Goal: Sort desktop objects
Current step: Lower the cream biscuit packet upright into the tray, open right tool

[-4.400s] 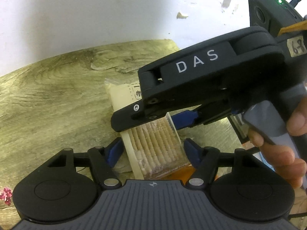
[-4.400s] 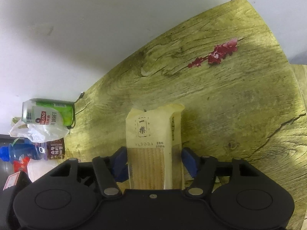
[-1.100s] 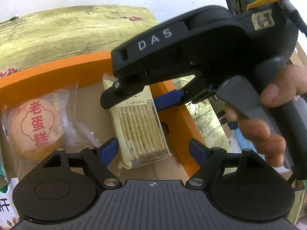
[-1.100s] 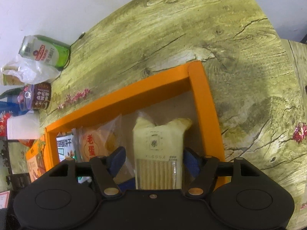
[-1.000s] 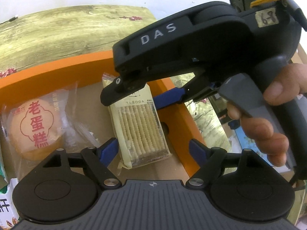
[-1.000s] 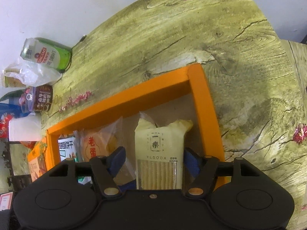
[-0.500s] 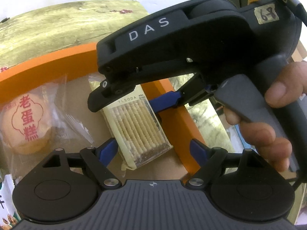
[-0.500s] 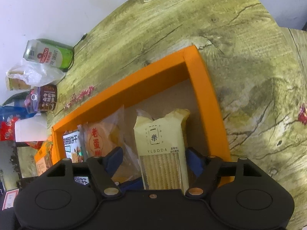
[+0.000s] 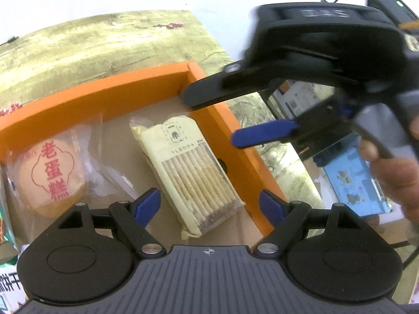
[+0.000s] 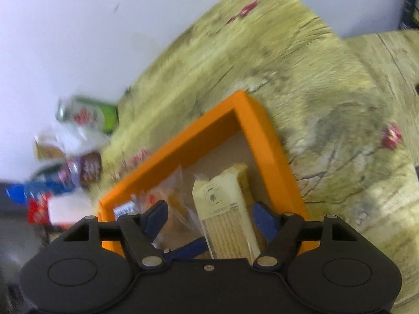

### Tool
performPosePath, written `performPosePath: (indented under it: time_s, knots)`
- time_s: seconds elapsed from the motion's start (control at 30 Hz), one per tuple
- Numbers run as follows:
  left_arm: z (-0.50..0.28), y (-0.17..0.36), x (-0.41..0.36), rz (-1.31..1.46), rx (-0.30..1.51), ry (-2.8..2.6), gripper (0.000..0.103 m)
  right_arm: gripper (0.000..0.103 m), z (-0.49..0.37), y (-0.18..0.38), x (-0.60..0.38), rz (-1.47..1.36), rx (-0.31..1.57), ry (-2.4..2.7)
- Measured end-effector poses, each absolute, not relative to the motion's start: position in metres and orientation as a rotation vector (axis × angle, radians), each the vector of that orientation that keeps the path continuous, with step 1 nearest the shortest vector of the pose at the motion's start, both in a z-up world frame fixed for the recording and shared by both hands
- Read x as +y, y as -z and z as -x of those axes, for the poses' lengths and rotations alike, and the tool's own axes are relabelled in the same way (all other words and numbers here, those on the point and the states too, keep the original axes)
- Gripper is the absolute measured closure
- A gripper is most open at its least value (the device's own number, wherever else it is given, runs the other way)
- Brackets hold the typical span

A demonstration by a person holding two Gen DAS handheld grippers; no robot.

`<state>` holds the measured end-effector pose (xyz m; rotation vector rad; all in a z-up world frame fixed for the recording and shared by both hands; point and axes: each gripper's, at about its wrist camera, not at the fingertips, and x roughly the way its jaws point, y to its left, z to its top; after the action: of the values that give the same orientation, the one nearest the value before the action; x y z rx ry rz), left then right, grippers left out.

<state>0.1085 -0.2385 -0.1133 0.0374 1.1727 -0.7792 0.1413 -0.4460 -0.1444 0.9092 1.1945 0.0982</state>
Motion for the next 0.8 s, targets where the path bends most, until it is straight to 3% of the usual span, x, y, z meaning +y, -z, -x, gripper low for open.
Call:
performPosePath:
  time_s: [0.3,0.57,0.8]
  knots:
    - [-0.124,0.124,-0.251,-0.054,1.174,0.724,0.020,0.033,-0.126,0.142,-0.477,-1.041,1.087,-0.035]
    - [-0.134,0.127,-0.257,-0.080,1.182,0.697,0.034,0.033,-0.117,0.153,-0.482,-1.077,1.099,-0.006]
    - [-0.136,0.132,-0.258,-0.088,1.204,0.700,0.035,0.033,-0.115,0.158,-0.484,-1.090,1.104,0.002]
